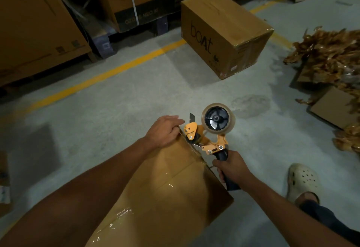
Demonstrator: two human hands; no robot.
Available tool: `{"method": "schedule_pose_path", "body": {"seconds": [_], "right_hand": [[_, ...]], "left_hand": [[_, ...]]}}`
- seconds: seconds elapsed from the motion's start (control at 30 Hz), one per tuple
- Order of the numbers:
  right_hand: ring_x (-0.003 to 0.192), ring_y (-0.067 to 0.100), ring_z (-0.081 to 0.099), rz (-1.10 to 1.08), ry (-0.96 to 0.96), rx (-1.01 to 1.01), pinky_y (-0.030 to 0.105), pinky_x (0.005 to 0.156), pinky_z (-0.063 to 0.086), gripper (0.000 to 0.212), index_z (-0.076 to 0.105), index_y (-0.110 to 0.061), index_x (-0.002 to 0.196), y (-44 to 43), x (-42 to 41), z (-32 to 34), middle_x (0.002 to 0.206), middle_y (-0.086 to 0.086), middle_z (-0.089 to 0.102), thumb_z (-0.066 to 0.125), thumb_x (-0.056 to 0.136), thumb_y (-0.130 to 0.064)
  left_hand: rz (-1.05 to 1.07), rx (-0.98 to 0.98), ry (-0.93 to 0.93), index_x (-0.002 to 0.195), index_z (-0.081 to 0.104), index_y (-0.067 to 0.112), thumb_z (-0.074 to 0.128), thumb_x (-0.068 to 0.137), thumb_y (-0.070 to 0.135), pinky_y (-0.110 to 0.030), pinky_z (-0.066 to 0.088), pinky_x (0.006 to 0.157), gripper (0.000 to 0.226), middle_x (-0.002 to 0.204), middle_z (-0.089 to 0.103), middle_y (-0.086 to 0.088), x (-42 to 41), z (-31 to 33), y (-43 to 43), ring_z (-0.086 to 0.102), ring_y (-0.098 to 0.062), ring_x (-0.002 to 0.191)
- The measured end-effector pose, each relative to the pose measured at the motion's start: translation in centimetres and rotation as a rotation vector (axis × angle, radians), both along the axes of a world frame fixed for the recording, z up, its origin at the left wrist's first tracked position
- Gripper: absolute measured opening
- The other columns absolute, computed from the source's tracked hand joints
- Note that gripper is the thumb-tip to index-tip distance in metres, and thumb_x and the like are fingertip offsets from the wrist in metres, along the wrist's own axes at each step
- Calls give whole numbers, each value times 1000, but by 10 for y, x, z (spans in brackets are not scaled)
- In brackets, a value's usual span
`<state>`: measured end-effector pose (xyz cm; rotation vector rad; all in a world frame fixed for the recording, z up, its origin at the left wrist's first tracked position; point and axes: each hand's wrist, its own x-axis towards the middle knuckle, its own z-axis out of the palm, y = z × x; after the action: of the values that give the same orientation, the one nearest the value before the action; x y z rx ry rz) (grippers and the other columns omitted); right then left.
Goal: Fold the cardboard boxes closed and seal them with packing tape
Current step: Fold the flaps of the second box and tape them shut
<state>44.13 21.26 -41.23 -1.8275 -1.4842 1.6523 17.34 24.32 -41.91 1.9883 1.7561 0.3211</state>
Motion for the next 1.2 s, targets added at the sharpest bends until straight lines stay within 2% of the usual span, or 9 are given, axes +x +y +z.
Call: {"method": "schedule_pose_path", "body": {"seconds": [0.1,0.17,0.3,0.47,0.57,0.67,0.8,0.97,1.2], "right_hand": [[45,26,54,3,-3,-8,33,47,48,11,56,-4,79,-1,0,-3,54,11,58,66,83,-3],[45,26,55,14,-4,-7,34,49,49,11,56,-4,79,-2,1,-4,55,12,59,66,84,-4],[44,28,55,27,-36,-4,34,48,50,11,57,-2,80,-15,18,-1,53,14,60,66,83,-6],[43,28,56,-36,-76,-46,34,47,49,12,56,-1,85,-44,46,1,54,13,60,67,82,-5],[45,28,59,-44,-99,-25,34,47,53,13,58,-3,89,-50,45,2,59,14,63,68,82,-6],[45,27,59,-43,-105,-5,34,46,53,10,58,-6,87,-50,44,2,58,13,63,68,83,-7],[43,28,58,-37,-109,6,34,46,52,10,58,-6,81,-50,45,2,55,11,61,68,82,-7],[46,27,59,-25,-110,-7,32,45,52,10,57,-3,87,-55,49,9,59,14,62,67,85,-6],[42,26,58,-51,-145,-46,32,44,50,9,58,-1,89,-80,77,15,57,13,60,66,85,-1]], "left_hand": [[24,-50,-116,104,77,12,30,97,43,-32,49,84,57,105,74,-9,0,-3,2,67,-22,93],[116,-40,-220,104,78,12,42,104,37,-29,51,83,44,103,75,-8,-2,-8,2,67,-17,87],[30,63,-248,107,77,10,58,99,19,-20,49,94,23,111,74,1,-4,-19,-5,67,-12,101],[-18,65,-112,104,76,14,49,94,29,-38,49,95,32,109,72,4,-4,-25,-4,63,-17,104],[-41,20,102,111,72,21,41,97,32,-48,27,113,35,119,66,6,4,-19,-4,47,-21,129],[-226,-43,285,119,66,18,38,103,29,-46,4,121,35,127,62,3,27,-12,-10,31,-18,145],[-407,18,315,117,65,15,28,103,38,-38,2,122,45,117,64,-1,45,-24,-26,47,-19,129],[-445,91,284,112,61,20,15,100,51,-40,17,121,58,109,60,2,31,-32,-22,50,-19,118],[-461,-71,445,123,52,23,21,101,58,-43,8,122,52,124,52,-4,46,-13,-22,39,-24,131]]}}
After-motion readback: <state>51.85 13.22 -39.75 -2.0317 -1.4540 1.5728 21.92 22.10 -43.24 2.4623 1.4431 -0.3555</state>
